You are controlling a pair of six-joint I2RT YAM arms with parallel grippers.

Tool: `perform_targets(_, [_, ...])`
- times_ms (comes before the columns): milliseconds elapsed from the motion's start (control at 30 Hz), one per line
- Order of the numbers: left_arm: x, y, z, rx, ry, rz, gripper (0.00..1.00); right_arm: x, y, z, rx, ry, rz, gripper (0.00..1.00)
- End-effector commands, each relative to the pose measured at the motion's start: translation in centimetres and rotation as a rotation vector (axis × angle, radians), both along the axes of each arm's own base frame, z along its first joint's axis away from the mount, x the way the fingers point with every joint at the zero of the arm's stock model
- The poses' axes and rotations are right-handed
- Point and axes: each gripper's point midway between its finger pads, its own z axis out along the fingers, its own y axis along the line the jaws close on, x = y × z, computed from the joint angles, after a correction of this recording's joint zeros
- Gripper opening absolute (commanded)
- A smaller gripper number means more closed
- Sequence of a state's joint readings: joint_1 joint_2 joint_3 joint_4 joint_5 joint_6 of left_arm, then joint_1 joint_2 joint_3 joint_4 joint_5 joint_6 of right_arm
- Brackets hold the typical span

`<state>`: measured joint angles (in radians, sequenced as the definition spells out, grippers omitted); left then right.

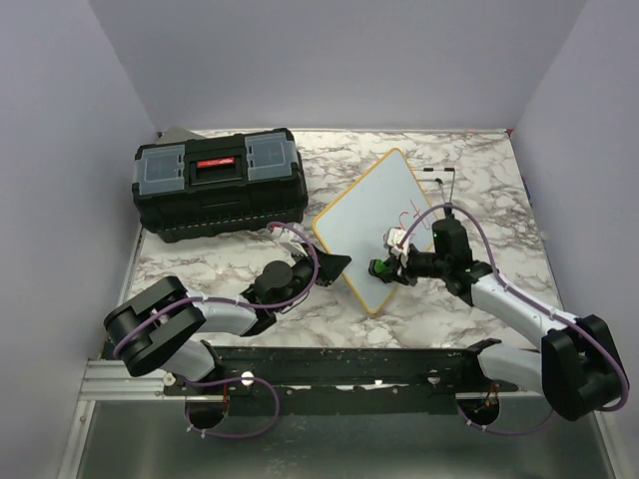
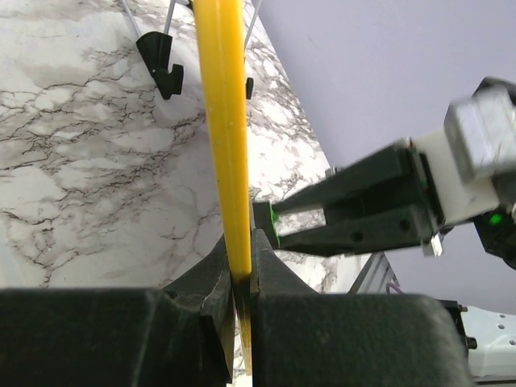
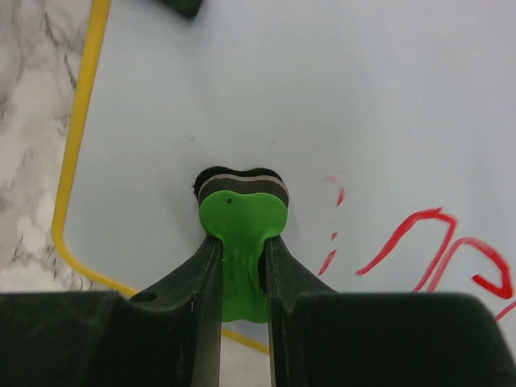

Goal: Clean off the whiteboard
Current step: Erase the whiteboard at the center of the board.

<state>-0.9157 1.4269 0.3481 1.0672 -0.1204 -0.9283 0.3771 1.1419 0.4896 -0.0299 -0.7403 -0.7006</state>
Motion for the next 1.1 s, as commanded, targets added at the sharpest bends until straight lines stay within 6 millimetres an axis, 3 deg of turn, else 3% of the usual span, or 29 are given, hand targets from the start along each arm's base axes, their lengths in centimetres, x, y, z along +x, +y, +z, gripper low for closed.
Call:
perform_targets(0, [-1.5,-1.3,6.2,-0.19,-0.112,-0.089,0.0,5.4,1.8,5.7,0.17,-0.036,-0.188,0.01])
perform_targets(100, [-1.5,-1.1,6.3,-0.183,-0.117,-0.085,0.0,8.6,0.7,6.1,0.149,-0.063,-0.336,0.01])
perform_targets(233, [-1.6,-0.9,6.4,-0.177,-0.127,-0.081,0.0,9.7,-2.1,2.9,0.022,-0.042,-0.414,0.01])
perform_targets(333, [-1.6,-0.9,6.3,-0.179,-0.128,-0.081,0.0,7.2,-3.1,0.0,-0.088,-0.01,-0.322,0.01])
perform_targets(433, [-1.6,-1.0,6.1,-0.186,-0.127,-0.085,0.0,2.6,-2.7,-2.0,-0.13,0.043,-0.12,0.01])
perform_targets(533, [-1.6,-1.2,6.1,-0.193,-0.123,-0.089,0.0,-0.7,-1.6,-1.8,-0.097,0.064,0.036,0.01])
perform_targets(633, [-1.5,-1.4,6.1,-0.194,-0.12,-0.093,0.0,-2.0,0.4,-0.6,-0.054,0.047,0.113,0.01])
perform_targets(700, [-1.5,-1.4,6.2,-0.193,-0.119,-0.093,0.0,-1.3,1.8,0.6,-0.012,0.041,0.092,0.01])
perform_targets(833, [-1.5,-1.4,6.4,-0.184,-0.121,-0.095,0.0,4.7,2.7,3.6,0.07,0.031,-0.171,0.01])
perform_targets(933, [-1.6,-1.3,6.4,-0.174,-0.124,-0.094,0.0,8.4,1.5,4.0,0.041,0.004,-0.325,0.01])
perform_targets(1067, [-1.6,-1.1,6.6,-0.17,-0.134,-0.09,0.0,9.4,-1.7,2.2,-0.013,0.009,-0.387,0.01])
